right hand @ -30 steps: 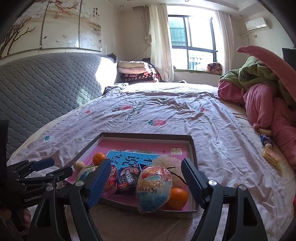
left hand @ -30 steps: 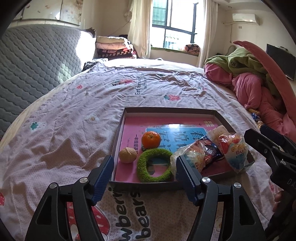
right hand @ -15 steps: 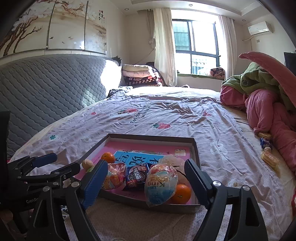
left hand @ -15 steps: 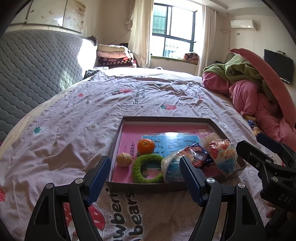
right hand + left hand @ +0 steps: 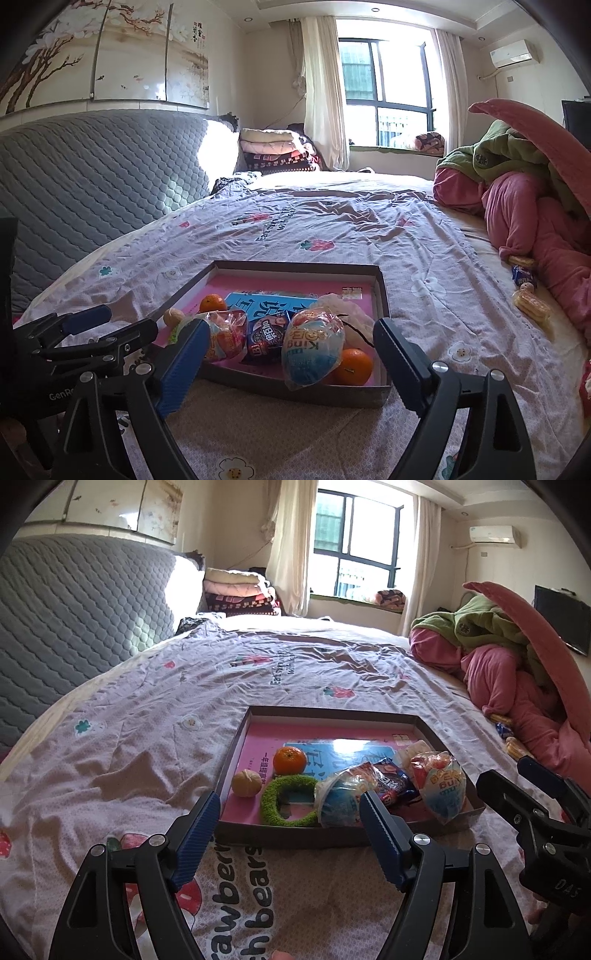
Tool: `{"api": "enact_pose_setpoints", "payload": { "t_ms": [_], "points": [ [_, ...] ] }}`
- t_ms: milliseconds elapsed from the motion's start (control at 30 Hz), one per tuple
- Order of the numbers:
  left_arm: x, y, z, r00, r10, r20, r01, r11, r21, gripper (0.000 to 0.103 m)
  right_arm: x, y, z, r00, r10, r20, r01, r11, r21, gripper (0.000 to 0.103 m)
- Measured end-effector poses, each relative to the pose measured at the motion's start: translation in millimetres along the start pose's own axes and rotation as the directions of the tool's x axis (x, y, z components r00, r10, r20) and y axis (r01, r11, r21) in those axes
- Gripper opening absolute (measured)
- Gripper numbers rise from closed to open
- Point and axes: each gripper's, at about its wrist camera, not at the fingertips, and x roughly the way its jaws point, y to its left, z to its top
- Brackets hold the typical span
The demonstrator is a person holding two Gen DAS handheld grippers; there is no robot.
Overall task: Organize objects
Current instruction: 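Withdraw both open tools back from the box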
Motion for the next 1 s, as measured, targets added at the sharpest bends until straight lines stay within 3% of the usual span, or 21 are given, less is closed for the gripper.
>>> {"api": "enact_pose_setpoints", "payload": {
  "t_ms": [133, 467, 1000],
  "points": [
    [-7.6, 0.6, -3.2, 0.999, 0.037, 0.024, -0.037, 0.999, -0.001, 0.079, -7.0, -2.6, -2.9, 1.0, 0.01, 0.016, -0.01, 1.0, 0.02, 0.09],
    [-14.1, 1.5, -19.2, 0.998, 0.065, -0.003, -0.065, 0.998, 0.01, 0.079, -22.4, 2.8, -9.4, 0.999, 0.012, 0.051, -0.013, 0.999, 0.032, 0.09],
    [-26.4, 4.5, -41.2, 0.997, 0.079, -0.015, -0.079, 0.996, 0.029, 0.079, -37.2, 8.6, -22.7, 0.997, 0.012, 0.073, -0.016, 0.998, 0.058, 0.09]
  ]
}}
